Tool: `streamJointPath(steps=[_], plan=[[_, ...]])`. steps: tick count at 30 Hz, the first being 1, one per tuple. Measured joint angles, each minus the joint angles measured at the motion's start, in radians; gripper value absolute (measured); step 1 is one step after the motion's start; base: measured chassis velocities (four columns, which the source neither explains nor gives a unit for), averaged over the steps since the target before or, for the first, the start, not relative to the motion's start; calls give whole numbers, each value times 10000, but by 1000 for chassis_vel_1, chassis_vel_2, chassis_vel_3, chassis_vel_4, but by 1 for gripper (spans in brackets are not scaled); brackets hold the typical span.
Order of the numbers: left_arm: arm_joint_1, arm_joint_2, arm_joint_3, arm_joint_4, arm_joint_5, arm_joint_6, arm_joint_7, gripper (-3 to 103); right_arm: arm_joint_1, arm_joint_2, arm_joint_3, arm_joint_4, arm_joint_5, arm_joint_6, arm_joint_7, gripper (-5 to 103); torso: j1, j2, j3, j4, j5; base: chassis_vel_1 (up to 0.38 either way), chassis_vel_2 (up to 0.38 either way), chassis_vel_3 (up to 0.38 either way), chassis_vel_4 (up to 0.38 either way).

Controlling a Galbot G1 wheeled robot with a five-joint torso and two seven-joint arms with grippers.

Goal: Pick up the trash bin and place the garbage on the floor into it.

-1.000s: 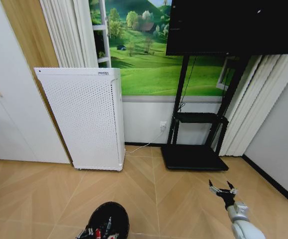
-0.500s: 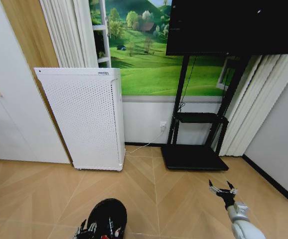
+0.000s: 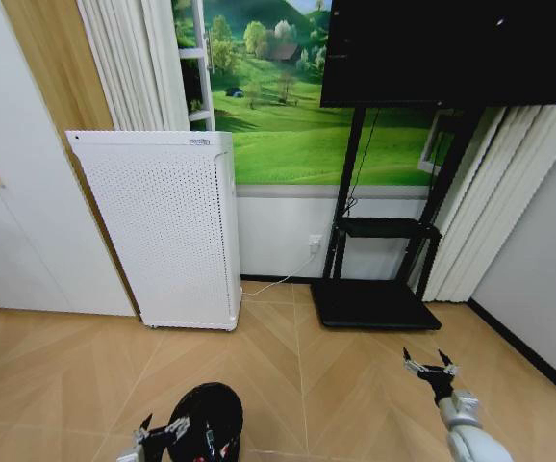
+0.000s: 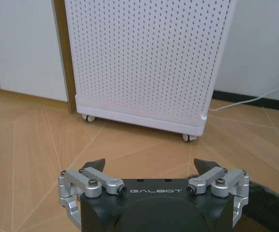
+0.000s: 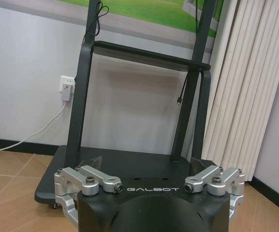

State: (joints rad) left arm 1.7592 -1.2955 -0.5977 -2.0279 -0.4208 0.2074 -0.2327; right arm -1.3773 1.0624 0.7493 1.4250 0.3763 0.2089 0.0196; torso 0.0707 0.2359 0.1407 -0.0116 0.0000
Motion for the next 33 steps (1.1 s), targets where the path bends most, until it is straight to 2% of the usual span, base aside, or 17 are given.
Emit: streamJointPath(steps=[3,6,18,24,26,29,33], plan=[[-260,219,-271,-48,-104,-60,304,100,0,0,0,0,0,0,0,100,0,0,0,0,0,0,0,0,0],[-792,469,-432,96,-200,-410,743,100,0,0,0,0,0,0,0,100,0,0,1,-1,0,0,0,0,0],[-1704,592,-271,395,-380,-633,931,100,0,0,0,0,0,0,0,100,0,0,1,0,0,0,0,0,0],[-2326,471,-170,1024,-335,-1214,1209,100,0,0,0,0,0,0,0,100,0,0,1,1,0,0,0,0,0],[-2781,424,-134,1510,-307,-1663,1447,100,0,0,0,0,0,0,0,100,1,0,1,0,0,0,0,0,0],[-3284,346,-69,1977,-419,-1971,1545,100,0,0,0,0,0,0,0,100,1,0,1,0,0,0,0,0,0],[-3880,250,90,2347,-635,-1916,1452,100,0,0,0,0,0,0,0,100,1,-1,1,-1,0,0,0,0,0]])
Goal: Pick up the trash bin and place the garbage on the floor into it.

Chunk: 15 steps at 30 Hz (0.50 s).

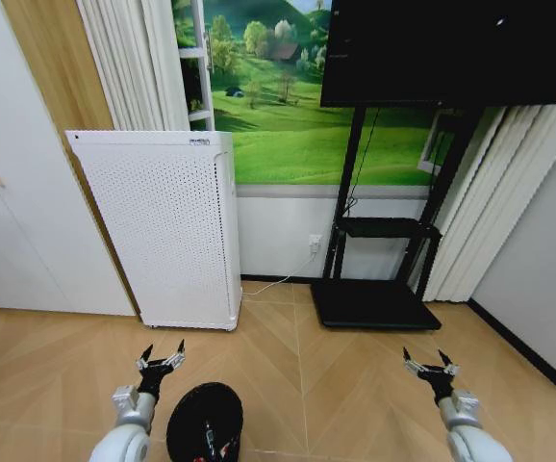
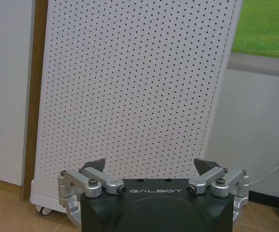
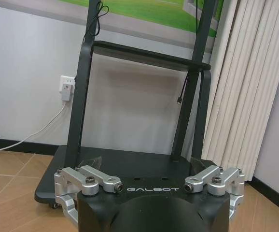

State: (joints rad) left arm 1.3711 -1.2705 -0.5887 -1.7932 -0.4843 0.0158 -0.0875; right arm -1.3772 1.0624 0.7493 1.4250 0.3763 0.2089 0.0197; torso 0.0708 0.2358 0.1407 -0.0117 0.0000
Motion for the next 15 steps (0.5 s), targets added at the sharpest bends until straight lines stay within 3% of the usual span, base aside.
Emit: streamJointPath(steps=[5,15], plan=[[-388,-131,113,158,61,627,-442,100,0,0,0,0,0,0,0,100,0,0,0,2,0,0,0,0,0],[-900,-230,301,207,69,1048,-735,100,-1,-1,-1,0,0,0,0,100,0,1,0,0,0,0,0,0,0]])
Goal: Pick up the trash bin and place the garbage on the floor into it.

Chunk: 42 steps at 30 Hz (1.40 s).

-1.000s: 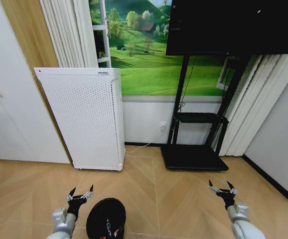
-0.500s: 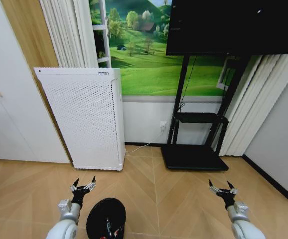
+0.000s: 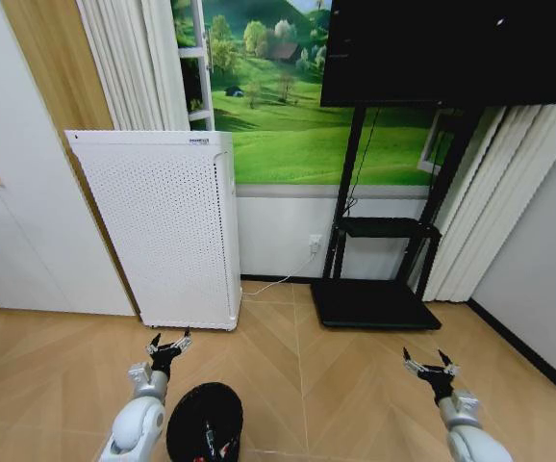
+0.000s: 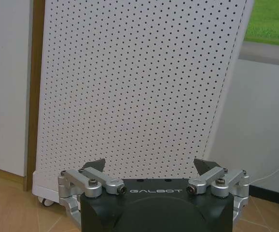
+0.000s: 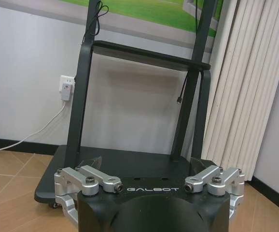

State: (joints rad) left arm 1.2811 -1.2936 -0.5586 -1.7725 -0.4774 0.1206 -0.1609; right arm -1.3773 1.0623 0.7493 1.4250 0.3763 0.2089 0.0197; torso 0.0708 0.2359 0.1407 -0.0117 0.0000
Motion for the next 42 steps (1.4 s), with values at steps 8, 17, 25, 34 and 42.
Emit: streamJointPath(steps=[8,17,25,34,42], plan=[[7,-78,25,2,222,76,-28,100,1,0,0,0,0,0,0,100,0,0,-1,1,0,0,0,0,0],[75,-62,5,-13,383,91,-19,100,0,1,0,0,0,0,0,100,0,0,-1,1,0,0,0,0,0],[81,-57,-3,-20,384,93,-19,100,0,0,1,0,0,0,0,100,0,0,-1,1,0,0,0,0,0],[85,-53,-4,-24,383,93,-18,100,0,1,0,0,0,0,0,100,50,198,139,1,0,0,0,0,0],[88,-52,-5,-29,383,93,-16,100,0,0,0,0,0,0,0,100,107,420,309,1,0,0,0,0,0]])
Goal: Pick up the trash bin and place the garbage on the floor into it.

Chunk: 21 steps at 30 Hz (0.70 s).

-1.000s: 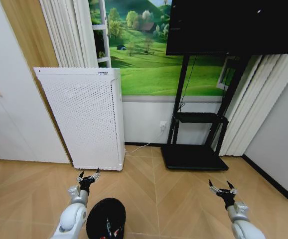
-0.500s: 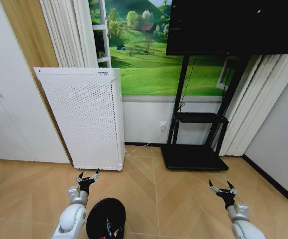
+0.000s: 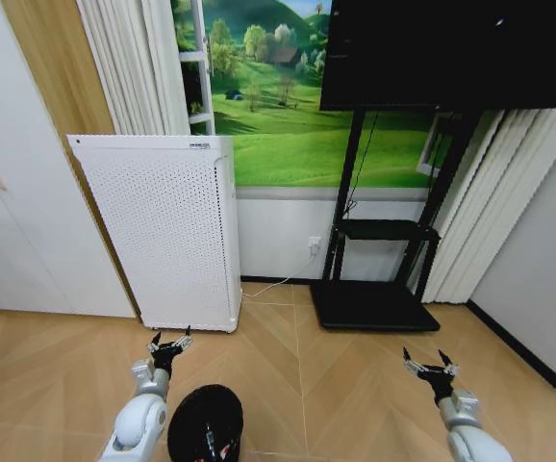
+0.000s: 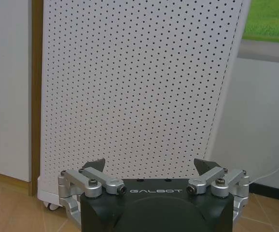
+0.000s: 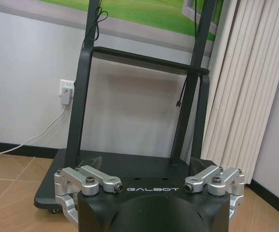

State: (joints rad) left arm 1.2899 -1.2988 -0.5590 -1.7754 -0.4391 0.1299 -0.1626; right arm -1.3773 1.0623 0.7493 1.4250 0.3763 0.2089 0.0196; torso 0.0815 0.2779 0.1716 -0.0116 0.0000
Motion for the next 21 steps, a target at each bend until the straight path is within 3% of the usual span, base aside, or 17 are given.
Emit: streamJointPath(steps=[6,11,21], plan=[[1,0,0,-3,-1,0,1,100,0,0,0,0,0,0,0,100,52,186,138,0,0,0,0,0,0],[2,1,0,-5,-3,0,7,100,0,0,0,0,0,-1,0,100,183,640,460,0,0,0,0,0,0],[2,1,0,-4,-3,-2,8,100,0,0,0,0,0,0,0,100,311,1027,718,0,0,0,0,0,0]])
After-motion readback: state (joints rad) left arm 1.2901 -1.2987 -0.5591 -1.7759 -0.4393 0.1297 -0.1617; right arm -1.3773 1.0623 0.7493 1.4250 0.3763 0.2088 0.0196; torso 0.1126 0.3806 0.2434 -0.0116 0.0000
